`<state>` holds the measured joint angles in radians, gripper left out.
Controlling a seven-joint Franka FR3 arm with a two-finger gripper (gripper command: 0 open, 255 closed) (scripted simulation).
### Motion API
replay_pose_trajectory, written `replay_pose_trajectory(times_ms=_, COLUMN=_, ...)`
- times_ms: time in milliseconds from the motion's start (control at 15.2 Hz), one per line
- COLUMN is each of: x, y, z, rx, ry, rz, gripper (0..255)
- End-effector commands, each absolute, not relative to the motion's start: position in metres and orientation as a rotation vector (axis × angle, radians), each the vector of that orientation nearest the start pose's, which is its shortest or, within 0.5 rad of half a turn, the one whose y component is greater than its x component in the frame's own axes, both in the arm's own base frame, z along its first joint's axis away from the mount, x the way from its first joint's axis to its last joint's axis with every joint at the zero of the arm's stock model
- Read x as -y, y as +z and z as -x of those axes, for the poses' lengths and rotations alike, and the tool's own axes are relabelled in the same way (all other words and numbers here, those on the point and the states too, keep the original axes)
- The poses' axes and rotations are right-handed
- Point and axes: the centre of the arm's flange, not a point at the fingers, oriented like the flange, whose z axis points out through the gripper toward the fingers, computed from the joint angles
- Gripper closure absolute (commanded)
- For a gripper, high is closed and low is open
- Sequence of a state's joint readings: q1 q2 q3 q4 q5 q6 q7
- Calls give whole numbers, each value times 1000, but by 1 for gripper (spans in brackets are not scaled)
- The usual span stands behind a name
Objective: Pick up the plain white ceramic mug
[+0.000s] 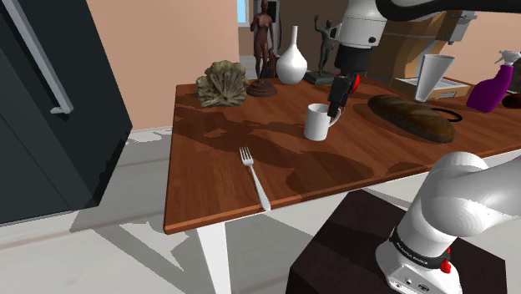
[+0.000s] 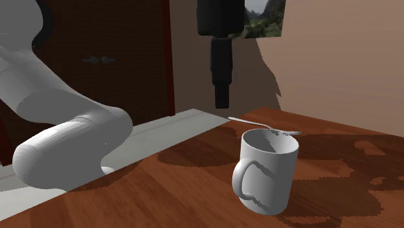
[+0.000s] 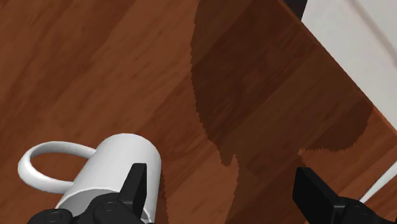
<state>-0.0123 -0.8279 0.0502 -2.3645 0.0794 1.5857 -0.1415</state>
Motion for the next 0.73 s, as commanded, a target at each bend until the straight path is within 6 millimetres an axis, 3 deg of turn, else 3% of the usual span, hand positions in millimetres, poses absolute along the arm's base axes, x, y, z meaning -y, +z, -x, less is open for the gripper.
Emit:
replay_pose_trajectory(times_ms=0, x=-25, y=600, z=-297, rx=255, ry=-79, rz=3091, gripper=0)
replay_pose_trajectory(times_ms=396, x=8, y=593, z=-364, rx=519, ry=-94, rz=3090, gripper=0)
replay_pose_trajectory(times_ms=660, x=8, y=572, z=-364, rx=519, ry=-94, rz=3090, gripper=0)
